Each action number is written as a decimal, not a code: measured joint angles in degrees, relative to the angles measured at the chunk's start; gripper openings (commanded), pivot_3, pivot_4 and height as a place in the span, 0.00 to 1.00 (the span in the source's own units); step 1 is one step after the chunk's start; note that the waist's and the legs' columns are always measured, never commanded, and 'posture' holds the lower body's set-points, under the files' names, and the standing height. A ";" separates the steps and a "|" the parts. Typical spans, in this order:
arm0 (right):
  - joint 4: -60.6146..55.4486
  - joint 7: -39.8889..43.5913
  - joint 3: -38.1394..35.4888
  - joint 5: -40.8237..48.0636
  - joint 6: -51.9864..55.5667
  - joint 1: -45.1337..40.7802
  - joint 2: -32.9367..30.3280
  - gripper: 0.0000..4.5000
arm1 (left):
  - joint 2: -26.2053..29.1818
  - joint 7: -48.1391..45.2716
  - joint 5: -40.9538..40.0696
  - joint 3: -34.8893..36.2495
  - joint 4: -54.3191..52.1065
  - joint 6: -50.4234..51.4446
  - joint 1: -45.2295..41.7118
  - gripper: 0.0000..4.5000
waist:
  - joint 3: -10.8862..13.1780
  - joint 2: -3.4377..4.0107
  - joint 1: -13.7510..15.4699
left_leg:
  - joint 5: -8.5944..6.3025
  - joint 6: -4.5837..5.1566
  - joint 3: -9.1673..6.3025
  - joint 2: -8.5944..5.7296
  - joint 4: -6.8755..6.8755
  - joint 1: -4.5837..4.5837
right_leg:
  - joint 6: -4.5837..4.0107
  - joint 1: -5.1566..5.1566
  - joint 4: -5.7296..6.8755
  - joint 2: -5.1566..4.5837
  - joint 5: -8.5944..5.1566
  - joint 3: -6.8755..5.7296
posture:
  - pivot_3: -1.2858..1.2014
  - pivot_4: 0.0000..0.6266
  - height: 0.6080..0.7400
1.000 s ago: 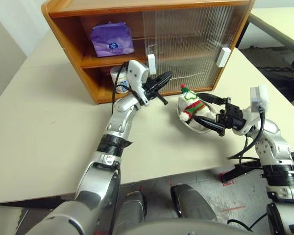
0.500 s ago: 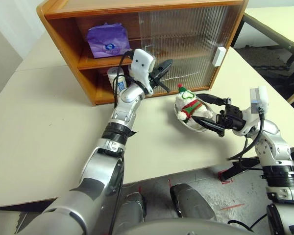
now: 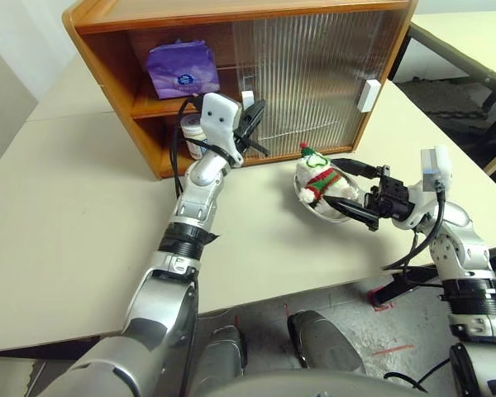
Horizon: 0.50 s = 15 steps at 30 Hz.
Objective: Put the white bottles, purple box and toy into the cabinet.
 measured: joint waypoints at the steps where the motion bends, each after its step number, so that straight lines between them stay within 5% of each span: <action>1: 0.16 0.04 0.01 -0.04 -0.01 -0.04 0.00 1.00 | 0.44 0.44 0.21 0.06 -0.22 0.00 0.26 0.00 | 0.00 0.00 -0.04 | 0.01 -0.01 0.00 0.00 0.00 0.01 | -0.02 0.00 0.00 0.01 0.02 0.00 | 0.43 0.12 1.00; 15: 0.94 0.62 0.27 -0.11 -0.10 -1.12 0.06 1.00 | 3.83 4.45 -0.39 4.67 -7.85 4.25 5.83 0.00 | 0.00 0.00 0.06 | 0.17 -0.11 -0.02 0.07 -0.02 0.12 | -0.16 0.03 0.11 0.05 0.12 -0.02 | 0.43 0.14 1.00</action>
